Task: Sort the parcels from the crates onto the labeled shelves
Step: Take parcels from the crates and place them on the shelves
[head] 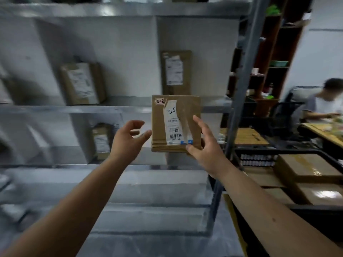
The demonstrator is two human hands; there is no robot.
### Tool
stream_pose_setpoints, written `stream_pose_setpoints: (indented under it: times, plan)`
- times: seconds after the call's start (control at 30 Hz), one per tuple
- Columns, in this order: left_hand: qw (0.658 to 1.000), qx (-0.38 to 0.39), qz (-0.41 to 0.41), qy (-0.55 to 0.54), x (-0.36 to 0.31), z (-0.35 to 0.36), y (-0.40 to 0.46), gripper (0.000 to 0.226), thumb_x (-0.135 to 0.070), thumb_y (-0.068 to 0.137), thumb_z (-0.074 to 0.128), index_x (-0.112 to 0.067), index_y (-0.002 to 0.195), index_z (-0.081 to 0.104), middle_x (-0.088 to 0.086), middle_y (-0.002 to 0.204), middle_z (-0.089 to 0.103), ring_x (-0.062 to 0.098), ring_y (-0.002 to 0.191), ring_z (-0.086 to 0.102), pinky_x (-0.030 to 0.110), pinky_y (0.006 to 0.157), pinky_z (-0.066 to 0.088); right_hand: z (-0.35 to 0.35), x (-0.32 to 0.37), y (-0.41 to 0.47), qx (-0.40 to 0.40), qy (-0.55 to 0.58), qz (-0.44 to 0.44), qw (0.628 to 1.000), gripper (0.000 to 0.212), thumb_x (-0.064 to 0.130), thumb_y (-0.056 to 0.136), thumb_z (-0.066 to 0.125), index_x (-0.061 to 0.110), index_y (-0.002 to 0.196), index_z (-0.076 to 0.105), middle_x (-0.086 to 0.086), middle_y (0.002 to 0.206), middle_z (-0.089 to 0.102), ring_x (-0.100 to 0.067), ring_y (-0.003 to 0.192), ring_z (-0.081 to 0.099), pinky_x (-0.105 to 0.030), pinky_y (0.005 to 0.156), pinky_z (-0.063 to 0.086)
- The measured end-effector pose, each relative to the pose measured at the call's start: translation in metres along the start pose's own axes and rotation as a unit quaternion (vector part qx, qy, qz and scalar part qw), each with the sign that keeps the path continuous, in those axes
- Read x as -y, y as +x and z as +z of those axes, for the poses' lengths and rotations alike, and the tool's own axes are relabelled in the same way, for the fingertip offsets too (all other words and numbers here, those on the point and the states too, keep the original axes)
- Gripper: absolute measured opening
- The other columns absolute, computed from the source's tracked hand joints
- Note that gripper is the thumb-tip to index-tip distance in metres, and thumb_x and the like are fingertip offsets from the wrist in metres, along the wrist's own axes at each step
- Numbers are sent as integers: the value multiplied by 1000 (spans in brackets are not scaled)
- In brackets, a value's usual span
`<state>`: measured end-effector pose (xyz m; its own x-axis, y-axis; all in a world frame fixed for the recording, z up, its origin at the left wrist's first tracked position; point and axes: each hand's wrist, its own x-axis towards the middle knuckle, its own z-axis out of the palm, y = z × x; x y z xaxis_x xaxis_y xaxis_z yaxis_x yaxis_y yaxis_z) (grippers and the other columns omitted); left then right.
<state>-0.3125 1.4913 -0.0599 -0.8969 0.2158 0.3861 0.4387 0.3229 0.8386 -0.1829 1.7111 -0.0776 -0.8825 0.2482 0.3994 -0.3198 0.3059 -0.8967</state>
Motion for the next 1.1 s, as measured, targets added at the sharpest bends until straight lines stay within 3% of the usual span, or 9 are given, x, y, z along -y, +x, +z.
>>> stream_pose_setpoints:
  times: [0.17, 0.33, 0.43, 0.57, 0.7, 0.83, 0.97, 1.03, 1.1]
  plan:
    - [998, -54, -27, 35, 40, -86, -1, 34, -34, 89, 80, -23, 119, 67, -4, 114, 72, 16, 107, 68, 44, 98, 58, 83, 9, 28, 92, -21, -9, 995, 92, 4, 94, 75, 69, 141, 29, 12, 157, 32, -10, 140, 45, -13, 97, 51]
    - [996, -70, -41, 39, 84, -164, -2, 31, -29, 91, 81, -24, 117, 66, -3, 113, 72, 16, 106, 69, 42, 96, 59, 167, 18, 47, 124, -92, -30, 988, 93, 8, 92, 77, 53, 155, 26, 15, 148, 31, -2, 130, 44, -8, 97, 48]
    - [994, -72, -49, 64, 114, -215, -1, 28, -31, 92, 79, -28, 117, 66, -8, 116, 71, 15, 108, 67, 36, 91, 57, 219, 21, 59, 148, -124, -48, 980, 93, 15, 90, 81, 53, 156, 27, 17, 146, 31, -10, 138, 42, -23, 108, 50]
    - [989, -76, -50, 113, 158, -292, 5, 30, -37, 91, 80, -32, 117, 67, -14, 116, 69, 11, 106, 67, 37, 91, 56, 301, 29, 75, 170, -140, -80, 972, 93, 19, 89, 82, 64, 147, 24, 18, 148, 28, -13, 140, 39, -17, 100, 52]
    - [984, -85, -55, 148, 198, -361, 12, 28, -37, 92, 78, -30, 117, 67, -14, 113, 68, 12, 105, 67, 37, 92, 56, 386, 30, 89, 176, -128, -86, 972, 95, 19, 86, 84, 67, 145, 25, 17, 147, 28, -17, 141, 38, -42, 114, 48]
    - [977, -79, -79, 182, 233, -420, 20, 32, -41, 92, 77, -29, 120, 66, -8, 115, 66, 17, 105, 67, 45, 94, 58, 455, 31, 100, 200, -109, -74, 971, 92, 13, 89, 79, 62, 148, 28, 9, 155, 29, -20, 144, 37, -38, 117, 43]
    - [970, -61, -89, 218, 256, -471, 40, 44, -45, 90, 77, -26, 128, 65, -2, 127, 68, 19, 112, 65, 49, 97, 57, 506, 32, 119, 219, -100, -66, 968, 90, 14, 92, 75, 65, 148, 27, 11, 159, 26, -21, 147, 34, -49, 114, 47]
    - [966, -56, -94, 233, 267, -490, 49, 46, -45, 91, 76, -25, 131, 64, -1, 130, 67, 17, 113, 64, 47, 97, 57, 528, 31, 127, 225, -108, -64, 966, 89, 17, 93, 75, 63, 150, 25, 13, 160, 24, -15, 145, 33, -44, 114, 47]
    - [963, -53, -99, 244, 281, -504, 60, 45, -42, 92, 75, -24, 132, 64, -1, 131, 66, 16, 113, 64, 45, 97, 57, 548, 27, 137, 224, -127, -75, 963, 89, 19, 94, 76, 60, 153, 23, 12, 160, 25, -8, 139, 32, -27, 111, 46]
